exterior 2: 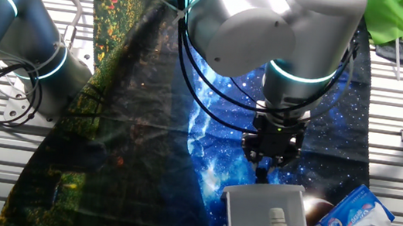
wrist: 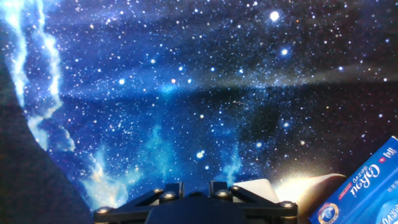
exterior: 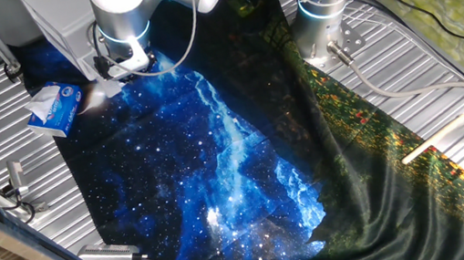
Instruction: Grasp the handle and open the drawer
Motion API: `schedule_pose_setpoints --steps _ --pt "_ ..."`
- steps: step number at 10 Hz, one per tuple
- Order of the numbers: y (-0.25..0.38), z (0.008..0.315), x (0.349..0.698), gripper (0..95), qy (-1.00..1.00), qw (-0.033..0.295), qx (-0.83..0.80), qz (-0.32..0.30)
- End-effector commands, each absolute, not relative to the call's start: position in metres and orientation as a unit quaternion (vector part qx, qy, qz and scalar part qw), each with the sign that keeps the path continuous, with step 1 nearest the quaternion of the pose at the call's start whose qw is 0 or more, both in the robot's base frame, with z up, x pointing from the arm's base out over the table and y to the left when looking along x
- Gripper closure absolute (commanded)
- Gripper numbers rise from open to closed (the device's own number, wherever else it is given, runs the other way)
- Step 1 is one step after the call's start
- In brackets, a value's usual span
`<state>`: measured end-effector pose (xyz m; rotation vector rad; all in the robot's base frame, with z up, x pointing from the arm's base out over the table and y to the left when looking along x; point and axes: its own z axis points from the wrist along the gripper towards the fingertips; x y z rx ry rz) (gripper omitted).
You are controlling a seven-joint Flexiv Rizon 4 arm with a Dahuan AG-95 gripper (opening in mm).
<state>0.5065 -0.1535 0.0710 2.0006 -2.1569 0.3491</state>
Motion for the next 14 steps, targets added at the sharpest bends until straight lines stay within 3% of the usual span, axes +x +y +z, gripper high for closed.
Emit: schedule_pose_setpoints --steps 1,5,6,9,10,14 --pt "-0.153 0.071 0.507 57.0 -0.724 0.088 0.674 0.116" --pt "-0.153 0.074 0.507 57.0 -0.725 0.092 0.672 0.117" --pt "-0.153 0.078 0.509 76.0 -0.725 0.095 0.672 0.119" --pt "-0.151 0.091 0.513 76.0 -0.728 0.101 0.668 0.118" --pt "-0.15 0.093 0.513 95.0 -0.732 0.101 0.663 0.119" --pt "-0.15 0.111 0.514 95.0 -0.766 0.109 0.623 0.114"
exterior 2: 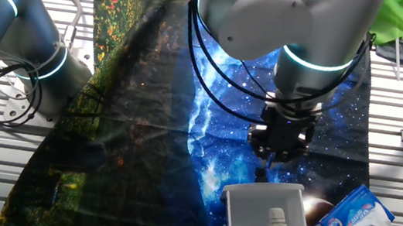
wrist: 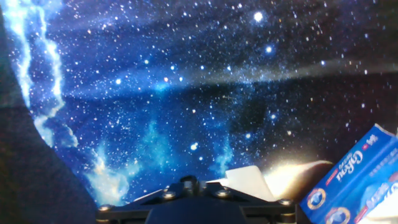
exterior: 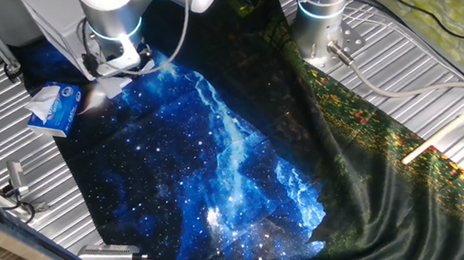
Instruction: Grasp the handle and open the drawer
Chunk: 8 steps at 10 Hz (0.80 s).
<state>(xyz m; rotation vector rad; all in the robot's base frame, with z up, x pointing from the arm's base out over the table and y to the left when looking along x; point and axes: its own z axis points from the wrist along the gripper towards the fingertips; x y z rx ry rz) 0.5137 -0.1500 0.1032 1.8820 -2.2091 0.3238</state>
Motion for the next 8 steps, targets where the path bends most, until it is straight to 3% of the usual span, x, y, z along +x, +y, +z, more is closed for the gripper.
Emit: schedule_pose_setpoints --steps 1,8 --pt "-0.15 0.12 0.514 95.0 -0.783 0.104 0.603 0.113" --pt "-0.148 0.167 0.506 95.0 -0.842 0.092 0.517 0.125"
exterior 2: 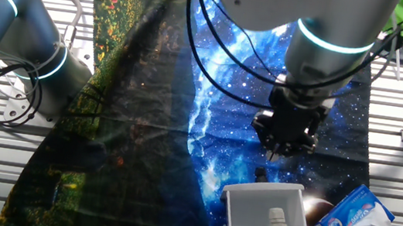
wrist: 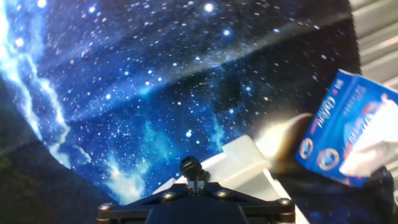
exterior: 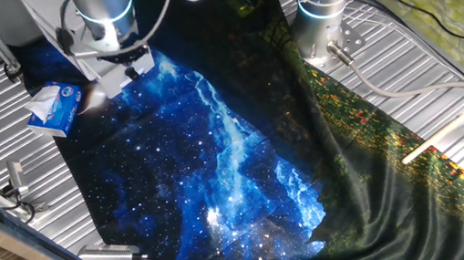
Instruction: Grasp the handle and open the drawer
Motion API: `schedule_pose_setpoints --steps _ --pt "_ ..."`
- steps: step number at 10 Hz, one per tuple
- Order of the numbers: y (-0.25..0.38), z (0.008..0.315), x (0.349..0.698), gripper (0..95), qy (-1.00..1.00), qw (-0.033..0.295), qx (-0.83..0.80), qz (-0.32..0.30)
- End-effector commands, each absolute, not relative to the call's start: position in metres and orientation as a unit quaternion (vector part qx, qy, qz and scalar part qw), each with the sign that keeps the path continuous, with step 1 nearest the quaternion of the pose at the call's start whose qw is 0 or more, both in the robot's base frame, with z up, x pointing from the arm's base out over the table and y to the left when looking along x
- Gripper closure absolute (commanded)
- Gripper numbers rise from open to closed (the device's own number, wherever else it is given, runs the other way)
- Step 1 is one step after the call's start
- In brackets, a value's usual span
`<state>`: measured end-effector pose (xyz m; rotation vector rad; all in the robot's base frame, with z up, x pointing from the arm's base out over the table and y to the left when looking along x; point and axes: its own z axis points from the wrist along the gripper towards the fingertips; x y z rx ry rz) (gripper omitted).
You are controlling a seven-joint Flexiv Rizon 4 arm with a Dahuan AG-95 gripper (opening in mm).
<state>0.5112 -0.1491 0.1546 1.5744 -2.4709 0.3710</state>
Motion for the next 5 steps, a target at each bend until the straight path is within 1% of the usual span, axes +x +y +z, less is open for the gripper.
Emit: schedule_pose_setpoints --steps 1,4,5 --pt "-0.148 0.174 0.504 95.0 -0.846 0.089 0.511 0.121" --pt "-0.148 0.198 0.496 95.0 -0.846 0.089 0.512 0.117" --pt "-0.148 0.2 0.496 95.0 -0.844 0.09 0.515 0.117"
